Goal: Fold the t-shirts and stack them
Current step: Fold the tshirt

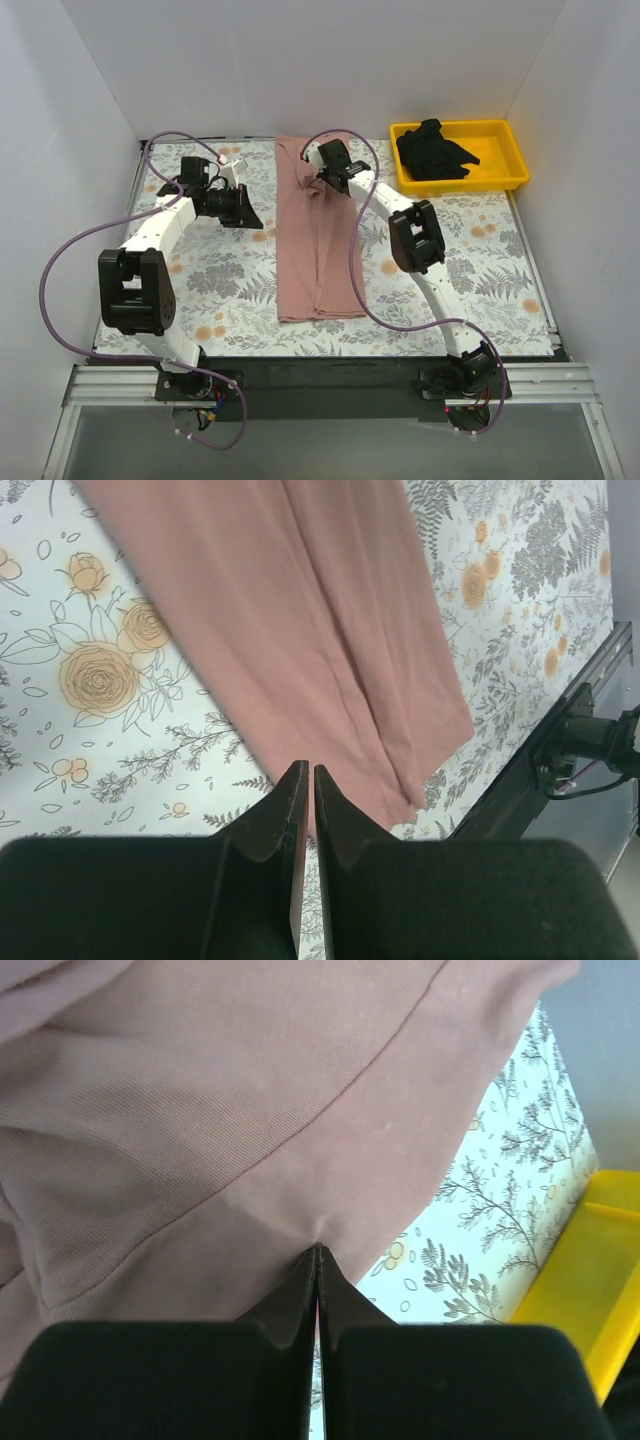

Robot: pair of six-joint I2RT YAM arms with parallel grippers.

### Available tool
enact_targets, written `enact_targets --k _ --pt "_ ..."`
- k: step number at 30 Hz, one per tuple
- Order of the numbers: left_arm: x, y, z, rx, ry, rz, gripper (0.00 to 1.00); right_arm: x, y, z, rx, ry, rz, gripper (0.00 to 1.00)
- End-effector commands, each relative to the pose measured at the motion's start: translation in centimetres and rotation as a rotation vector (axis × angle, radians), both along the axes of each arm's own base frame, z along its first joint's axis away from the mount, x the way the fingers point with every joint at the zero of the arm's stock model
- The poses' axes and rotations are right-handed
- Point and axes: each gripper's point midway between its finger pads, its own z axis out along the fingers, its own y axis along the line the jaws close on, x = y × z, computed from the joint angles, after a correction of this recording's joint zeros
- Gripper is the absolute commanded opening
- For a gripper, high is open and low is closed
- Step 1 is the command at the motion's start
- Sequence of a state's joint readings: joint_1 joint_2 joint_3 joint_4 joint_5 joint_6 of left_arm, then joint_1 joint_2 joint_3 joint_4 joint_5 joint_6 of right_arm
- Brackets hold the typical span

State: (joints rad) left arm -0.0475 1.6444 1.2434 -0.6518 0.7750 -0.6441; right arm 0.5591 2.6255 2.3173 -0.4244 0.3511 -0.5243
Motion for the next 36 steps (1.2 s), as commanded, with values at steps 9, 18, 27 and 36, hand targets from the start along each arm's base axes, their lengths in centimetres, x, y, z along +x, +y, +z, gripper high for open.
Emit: enact_targets --k 9,18,27,36 --pt "6.4 1.9 8.8 0.123 -0.376 -0.028 0.32 -1.4 1.0 17.8 0.186 -0.241 0.101 0.46" --pt "5.8 2.9 16.4 0.184 -0.741 0.027 0.82 -13.8 1.6 31.5 0.335 -0.323 0.395 0.98" --pt "-8.8 -1.8 6.1 0.011 -0.716 -0.548 0.85 -33.2 -1.4 14.7 -0.017 0.111 0.931 0.89" --pt "-18.3 -5.8 -3.9 0.211 -0.911 -0.87 0.79 -40.7 -3.0 6.5 0.019 0.25 1.108 0.83"
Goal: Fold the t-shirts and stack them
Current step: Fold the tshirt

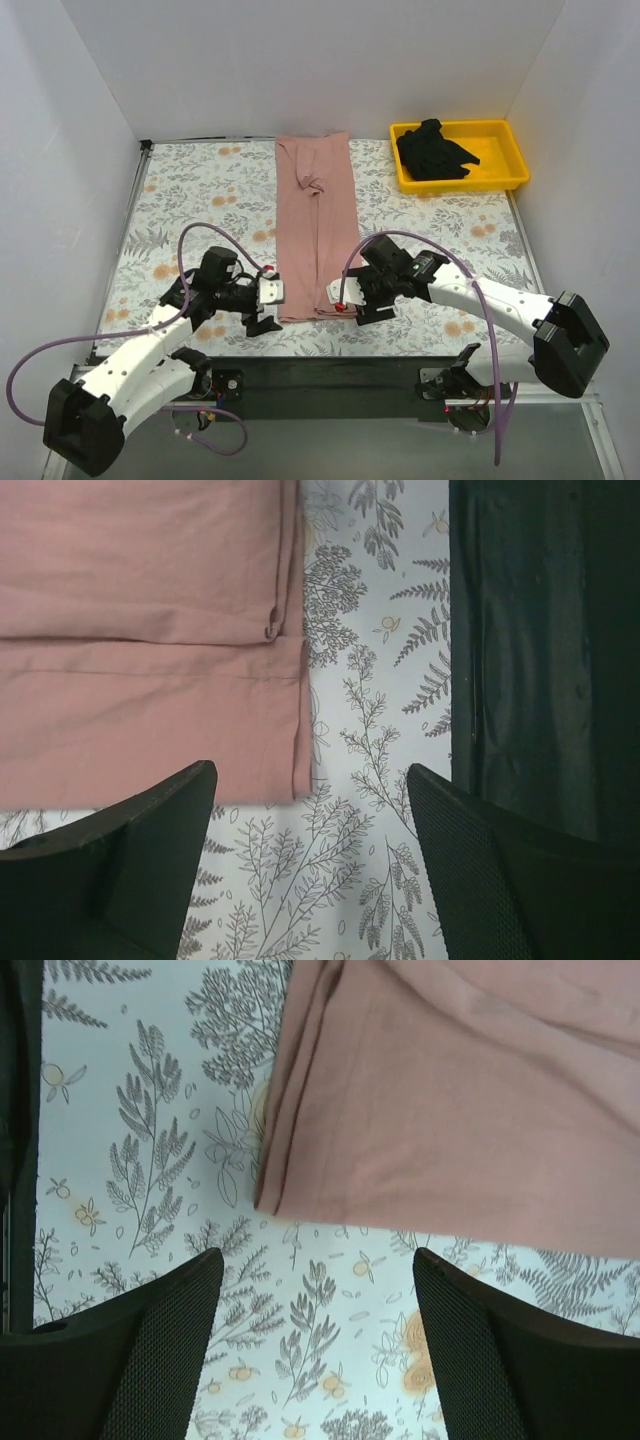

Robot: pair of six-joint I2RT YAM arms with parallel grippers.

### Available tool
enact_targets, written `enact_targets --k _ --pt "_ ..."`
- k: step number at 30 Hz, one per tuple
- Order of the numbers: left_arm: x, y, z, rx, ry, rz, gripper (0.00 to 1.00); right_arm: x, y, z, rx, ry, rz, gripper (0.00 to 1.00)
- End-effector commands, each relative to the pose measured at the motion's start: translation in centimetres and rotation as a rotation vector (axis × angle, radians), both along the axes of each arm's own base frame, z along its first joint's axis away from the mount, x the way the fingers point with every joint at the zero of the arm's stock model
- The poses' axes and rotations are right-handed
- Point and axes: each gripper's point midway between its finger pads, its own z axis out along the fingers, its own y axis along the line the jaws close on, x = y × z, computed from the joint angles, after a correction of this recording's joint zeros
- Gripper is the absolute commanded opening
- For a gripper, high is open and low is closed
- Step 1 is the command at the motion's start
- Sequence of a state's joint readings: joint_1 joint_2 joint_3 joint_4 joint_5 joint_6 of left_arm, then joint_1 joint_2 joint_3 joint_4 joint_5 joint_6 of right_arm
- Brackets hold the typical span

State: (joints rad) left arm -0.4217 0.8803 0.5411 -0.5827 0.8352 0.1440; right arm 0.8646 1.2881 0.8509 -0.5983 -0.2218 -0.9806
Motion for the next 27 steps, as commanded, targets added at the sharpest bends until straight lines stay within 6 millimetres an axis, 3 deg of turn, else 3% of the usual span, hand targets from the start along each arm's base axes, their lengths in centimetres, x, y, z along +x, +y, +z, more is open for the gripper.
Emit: enact_targets --k 1,4,6,15,18,19,22,25,27 --pt "1.6 -1.0 -1.5 0.066 -0.132 -0.029 0.75 -0.5 1.8 0.3 0.098 -0.03 0.1 0.81" --pt "1.0 -1.4 -3.3 0.105 -0.062 -0.052 0.61 -1.0 2.0 -1.1 0.109 -0.024 0.14 0.75" --pt "1.5 -1.5 -4.0 0.113 -0.099 -0.053 0.58 -1.3 2.1 -2.0 0.116 -0.02 0.161 0.7" --pt "2.0 -1.3 -6.8 0.183 -0.137 -0.108 0.52 -0.8 1.6 -5.8 0.053 -0.027 0.184 0.61" --pt "2.2 -1.5 -7.1 0.194 -0.137 -0.124 0.48 -0.8 1.3 -6.5 0.028 -0.018 0.18 0.48" --pt "2.1 -1.5 -7.3 0.199 -0.143 -0.135 0.47 -0.8 1.1 -6.8 0.018 -0.02 0.176 0.39" --pt "2.1 -1.6 -7.7 0.206 -0.151 -0.146 0.46 -1.1 0.5 -7.6 -0.003 -0.006 0.173 0.3" --pt "2.1 -1.5 -8.5 0.228 -0.144 -0.151 0.43 -1.3 0.4 -7.8 -0.004 0.009 0.157 0.27" --pt "2.0 -1.2 -9.5 0.262 -0.131 -0.151 0.35 -1.2 0.4 -7.7 -0.003 0.008 0.139 0.26"
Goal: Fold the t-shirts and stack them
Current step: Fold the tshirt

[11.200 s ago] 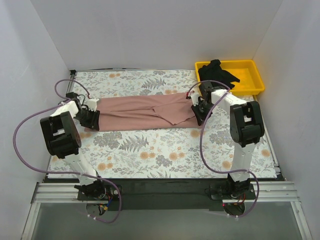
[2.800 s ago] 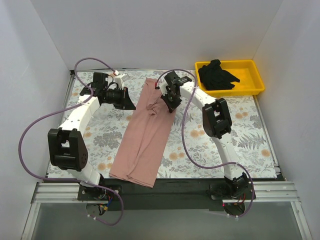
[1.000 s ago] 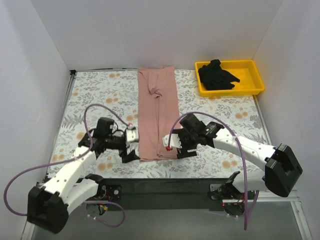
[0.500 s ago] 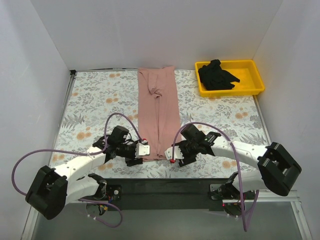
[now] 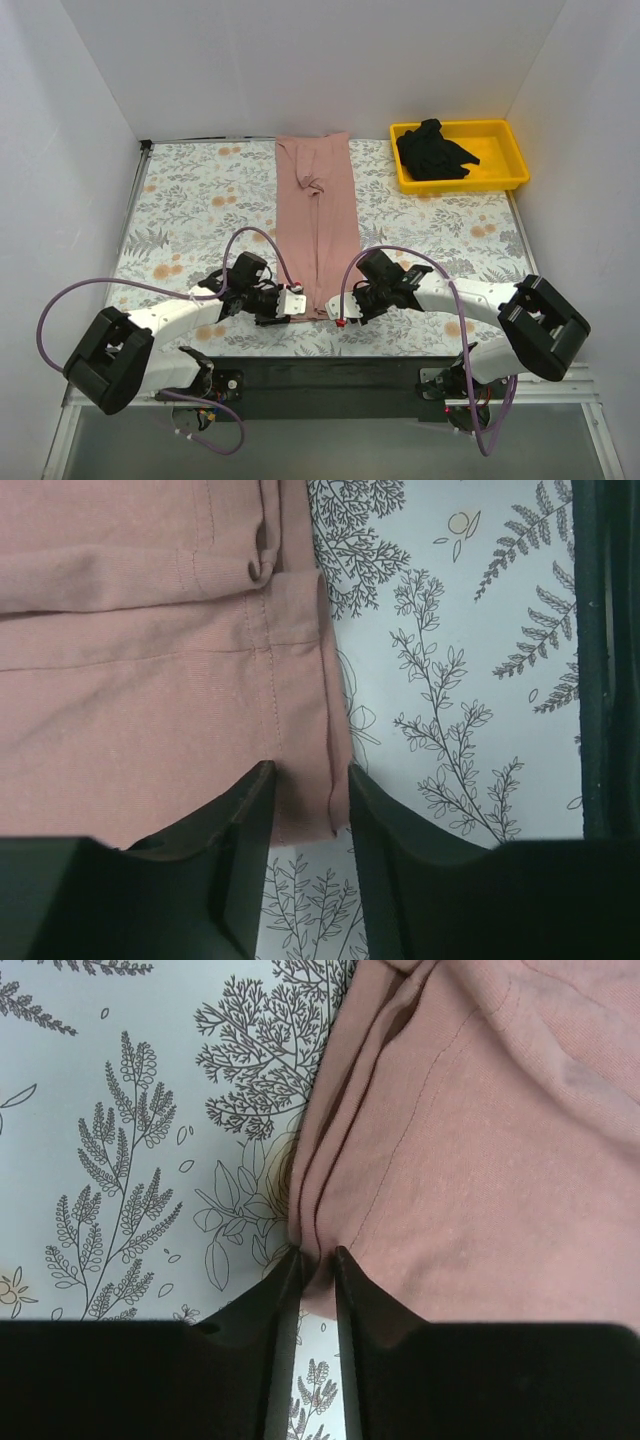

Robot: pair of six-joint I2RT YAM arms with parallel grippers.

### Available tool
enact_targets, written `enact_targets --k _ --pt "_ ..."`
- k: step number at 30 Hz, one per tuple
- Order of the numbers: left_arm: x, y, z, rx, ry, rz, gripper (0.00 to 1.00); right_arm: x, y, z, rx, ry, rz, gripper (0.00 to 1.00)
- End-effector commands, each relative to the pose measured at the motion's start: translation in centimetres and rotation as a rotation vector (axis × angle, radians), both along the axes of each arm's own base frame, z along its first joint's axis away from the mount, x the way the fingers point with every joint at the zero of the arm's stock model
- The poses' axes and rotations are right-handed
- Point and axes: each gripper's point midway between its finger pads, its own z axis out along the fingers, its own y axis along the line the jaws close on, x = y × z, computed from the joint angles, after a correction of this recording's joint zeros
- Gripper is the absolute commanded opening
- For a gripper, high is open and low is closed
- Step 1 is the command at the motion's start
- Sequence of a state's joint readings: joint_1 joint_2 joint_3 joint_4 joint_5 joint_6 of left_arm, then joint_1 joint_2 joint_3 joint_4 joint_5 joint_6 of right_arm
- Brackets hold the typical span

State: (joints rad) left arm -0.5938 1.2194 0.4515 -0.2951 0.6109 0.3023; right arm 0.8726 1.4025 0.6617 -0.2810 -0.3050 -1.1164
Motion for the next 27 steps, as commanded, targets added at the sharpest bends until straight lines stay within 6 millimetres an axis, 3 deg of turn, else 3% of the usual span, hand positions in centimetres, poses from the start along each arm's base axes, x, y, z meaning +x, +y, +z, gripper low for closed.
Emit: enact_targets --k 1,5,6,7,11,16,22,25,26,27 --pt "0.6 0.0 -0.8 0.032 -0.038 -0.018 0.32 -0.6 -1.3 -1.7 -0.057 0.026 -0.028 0.22" --pt "0.3 0.2 -1.1 0.045 -0.044 -0.031 0.17 -0.1 -1.3 -1.5 -0.068 0.021 -0.076 0.01" --pt "0.3 0.1 -0.7 0.033 -0.052 -0.036 0.12 -0.1 -1.1 -1.4 -0.067 0.022 -0.091 0.01" --pt "0.2 -0.1 -0.4 0.024 -0.055 -0.041 0.02 -0.2 -1.0 -1.1 -0.07 0.028 -0.101 0.01" --pt "-1.4 -0.8 1.3 -0.02 -0.05 -0.081 0.0 -2.7 -0.1 0.2 -0.032 0.058 -0.085 0.01" --pt "-2.3 -1.7 5.9 -0.086 -0.008 -0.059 0.0 -4.7 1.0 3.9 0.033 0.104 -0.103 0.01" --pt "0.1 -1.4 9.0 -0.108 -0.079 0.001 0.0 -0.4 1.8 8.3 0.138 -0.004 -0.106 0.01" --pt "3.2 -1.4 10.6 -0.14 -0.12 0.034 0.0 1.6 2.2 9.7 0.158 -0.069 -0.083 0.01" --pt "5.1 -1.1 12.0 -0.165 -0.146 0.068 0.0 2.5 2.0 10.0 0.164 -0.082 -0.094 0.01" --pt "6.0 -1.3 11.8 -0.169 -0.128 0.068 0.0 3.2 2.2 10.1 0.162 -0.087 -0.092 0.01"
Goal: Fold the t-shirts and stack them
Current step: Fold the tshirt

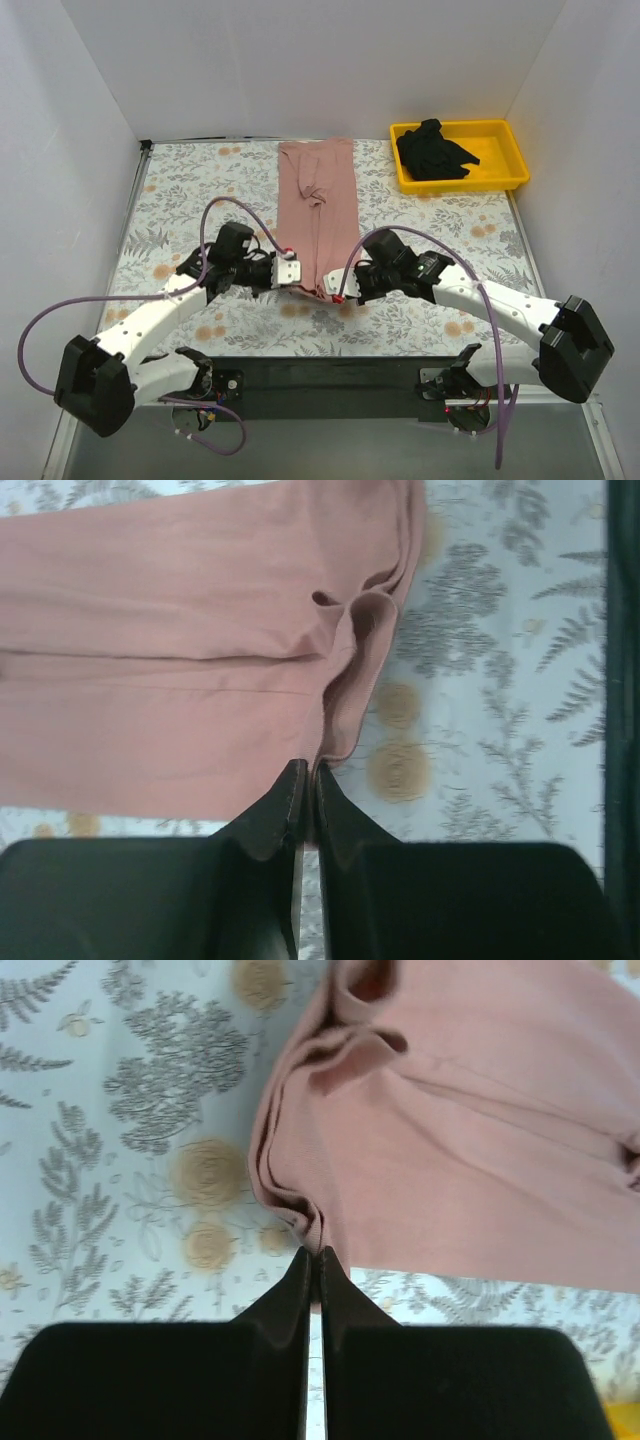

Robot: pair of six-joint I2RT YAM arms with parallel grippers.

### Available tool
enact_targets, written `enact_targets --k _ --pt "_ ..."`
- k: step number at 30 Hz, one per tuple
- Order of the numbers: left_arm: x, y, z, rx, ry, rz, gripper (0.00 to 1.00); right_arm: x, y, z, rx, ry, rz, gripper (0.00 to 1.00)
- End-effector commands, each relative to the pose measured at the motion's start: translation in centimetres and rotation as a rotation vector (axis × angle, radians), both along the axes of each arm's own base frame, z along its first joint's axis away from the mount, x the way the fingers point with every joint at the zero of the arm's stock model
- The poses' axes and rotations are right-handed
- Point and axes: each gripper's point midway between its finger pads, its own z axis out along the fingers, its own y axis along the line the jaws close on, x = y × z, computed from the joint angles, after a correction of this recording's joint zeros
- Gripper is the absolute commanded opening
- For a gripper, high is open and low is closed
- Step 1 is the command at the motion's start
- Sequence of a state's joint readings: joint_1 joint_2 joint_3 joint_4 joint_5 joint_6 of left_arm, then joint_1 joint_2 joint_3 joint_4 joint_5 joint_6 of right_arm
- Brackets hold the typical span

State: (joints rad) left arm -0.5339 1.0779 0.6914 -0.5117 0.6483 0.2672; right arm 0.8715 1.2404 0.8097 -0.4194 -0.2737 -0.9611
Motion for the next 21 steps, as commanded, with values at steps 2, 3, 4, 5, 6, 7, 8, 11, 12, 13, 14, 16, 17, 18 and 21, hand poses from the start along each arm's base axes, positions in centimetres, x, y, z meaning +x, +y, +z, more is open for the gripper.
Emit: enact_targets --k 2,3,4,5,6,7,8,11,12,13,14,16,17,18,21 --pt "5.1 -0.2 2.7 -0.058 -0.044 0.028 0.0 4.0 1.3 2.8 0.042 -0.081 0.039 0.01" --pt "5.8 -0.3 2.8 -0.063 -0.056 0.027 0.0 4.9 1.4 2.9 0.043 -0.089 0.034 0.01" --pt "6.9 -0.5 3.3 -0.076 -0.083 0.03 0.0 6.0 1.9 4.0 0.062 -0.115 0.034 0.01" --pt "7.7 -0.5 3.4 -0.08 -0.093 0.038 0.0 7.2 1.7 4.1 0.059 -0.14 0.035 0.01" --pt "8.8 -0.6 3.2 -0.077 -0.101 0.033 0.0 8.4 1.9 3.6 0.053 -0.149 0.03 0.01" --pt "9.6 -0.8 3.4 -0.084 -0.116 0.032 0.0 9.2 2.1 3.8 0.056 -0.165 0.031 0.01" --pt "10.5 -0.5 3.3 -0.086 -0.121 0.045 0.0 10.6 2.0 4.3 0.062 -0.195 0.027 0.01" --pt "13.7 -0.2 2.4 -0.087 -0.107 0.068 0.0 13.4 2.2 4.5 0.066 -0.233 0.022 0.01" --pt "14.4 -0.1 2.4 -0.093 -0.108 0.075 0.0 14.3 2.2 3.9 0.053 -0.235 0.028 0.01" --pt "15.8 -0.2 3.2 -0.104 -0.135 0.08 0.0 14.8 2.3 3.7 0.052 -0.236 0.031 0.01" --pt "16.8 0.1 2.2 -0.095 -0.115 0.092 0.0 15.7 2.2 3.1 0.042 -0.229 0.025 0.01" --pt "18.8 0.3 3.2 -0.114 -0.135 0.104 0.0 17.6 2.4 3.9 0.05 -0.263 0.024 0.01" --pt "19.6 0.3 2.4 -0.111 -0.113 0.111 0.0 18.2 2.5 3.2 0.042 -0.251 0.026 0.01" --pt "20.4 0.3 2.5 -0.117 -0.121 0.114 0.0 19.2 2.8 4.1 0.054 -0.274 0.025 0.01" --pt "22.7 0.4 2.2 -0.12 -0.134 0.125 0.0 21.9 3.1 4.1 0.057 -0.294 0.016 0.01"
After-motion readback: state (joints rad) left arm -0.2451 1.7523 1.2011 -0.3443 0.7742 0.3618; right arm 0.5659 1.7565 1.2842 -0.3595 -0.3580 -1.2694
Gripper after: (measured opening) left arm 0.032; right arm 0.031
